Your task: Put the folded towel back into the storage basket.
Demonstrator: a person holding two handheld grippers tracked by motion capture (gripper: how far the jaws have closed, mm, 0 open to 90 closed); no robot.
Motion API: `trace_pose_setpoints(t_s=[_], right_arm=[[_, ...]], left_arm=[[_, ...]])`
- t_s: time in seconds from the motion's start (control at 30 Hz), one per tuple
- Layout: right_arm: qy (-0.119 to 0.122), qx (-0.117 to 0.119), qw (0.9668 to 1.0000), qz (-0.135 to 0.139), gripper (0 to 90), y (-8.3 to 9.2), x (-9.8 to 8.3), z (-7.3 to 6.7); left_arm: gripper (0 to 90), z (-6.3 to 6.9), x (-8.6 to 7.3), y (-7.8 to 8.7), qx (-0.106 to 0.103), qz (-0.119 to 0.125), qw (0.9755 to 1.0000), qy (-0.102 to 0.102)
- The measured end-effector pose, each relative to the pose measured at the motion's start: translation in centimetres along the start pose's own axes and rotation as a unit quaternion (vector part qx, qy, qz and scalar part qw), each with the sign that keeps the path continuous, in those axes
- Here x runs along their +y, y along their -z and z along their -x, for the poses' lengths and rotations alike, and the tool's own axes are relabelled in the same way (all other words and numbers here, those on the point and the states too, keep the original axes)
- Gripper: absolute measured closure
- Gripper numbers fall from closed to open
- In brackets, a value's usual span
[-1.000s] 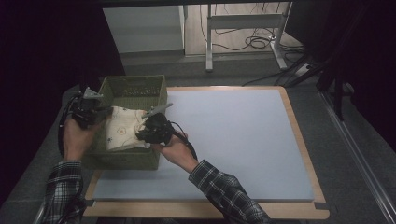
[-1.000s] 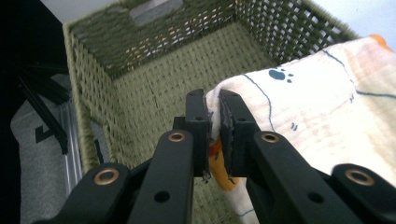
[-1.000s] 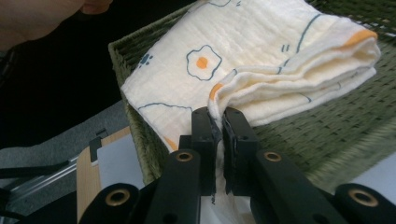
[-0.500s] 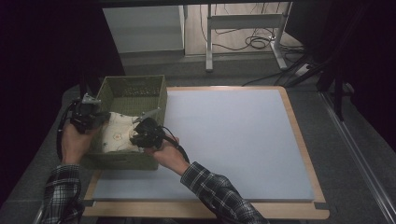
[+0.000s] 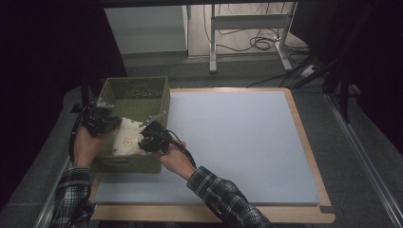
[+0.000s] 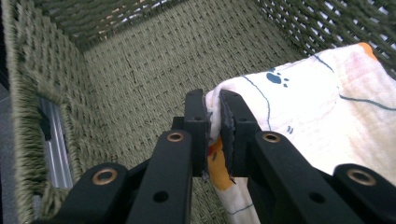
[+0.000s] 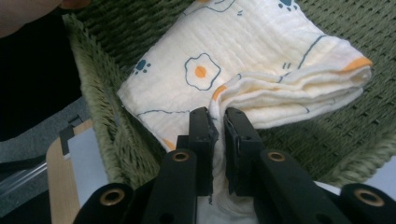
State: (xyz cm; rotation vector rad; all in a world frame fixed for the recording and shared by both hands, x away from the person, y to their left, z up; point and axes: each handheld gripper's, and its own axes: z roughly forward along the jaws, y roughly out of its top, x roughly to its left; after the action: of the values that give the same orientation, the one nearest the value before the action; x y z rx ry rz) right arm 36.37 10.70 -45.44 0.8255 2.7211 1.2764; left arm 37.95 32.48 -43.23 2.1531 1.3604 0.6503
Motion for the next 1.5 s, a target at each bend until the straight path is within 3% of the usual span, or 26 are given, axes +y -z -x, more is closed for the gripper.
trace_pose_setpoints(t_s=[0.13, 0.4, 0.77, 1.1, 1.5], right_arm=[[-0.002, 0.011, 0.9999, 0.007, 70.3, 0.0, 0.1, 0.2], [0.005, 0.002, 0.9998, 0.021, 64.8, 0.8, 0.3, 0.7], [0.046, -0.009, 0.9982, 0.037, 53.6, 2.2, 0.5, 0.7], [0.067, -0.016, 0.9962, 0.053, 35.6, 3.7, 0.2, 1.3], [0.064, -0.022, 0.9959, 0.060, 27.1, 6.1, -0.9, 3.3]], left_arm=[[70.2, 0.0, -0.1, -0.3, 0.004, 0.001, 1.0000, 0.003], [60.8, -0.1, 0.0, 0.2, -0.002, 0.022, 0.9996, 0.015], [46.0, 0.8, 0.6, -0.1, -0.004, 0.036, 0.9991, 0.020], [29.6, 1.8, 1.4, -0.5, -0.026, 0.052, 0.9976, 0.037], [17.2, 3.3, 2.6, -1.1, -0.062, 0.059, 0.9952, 0.049]])
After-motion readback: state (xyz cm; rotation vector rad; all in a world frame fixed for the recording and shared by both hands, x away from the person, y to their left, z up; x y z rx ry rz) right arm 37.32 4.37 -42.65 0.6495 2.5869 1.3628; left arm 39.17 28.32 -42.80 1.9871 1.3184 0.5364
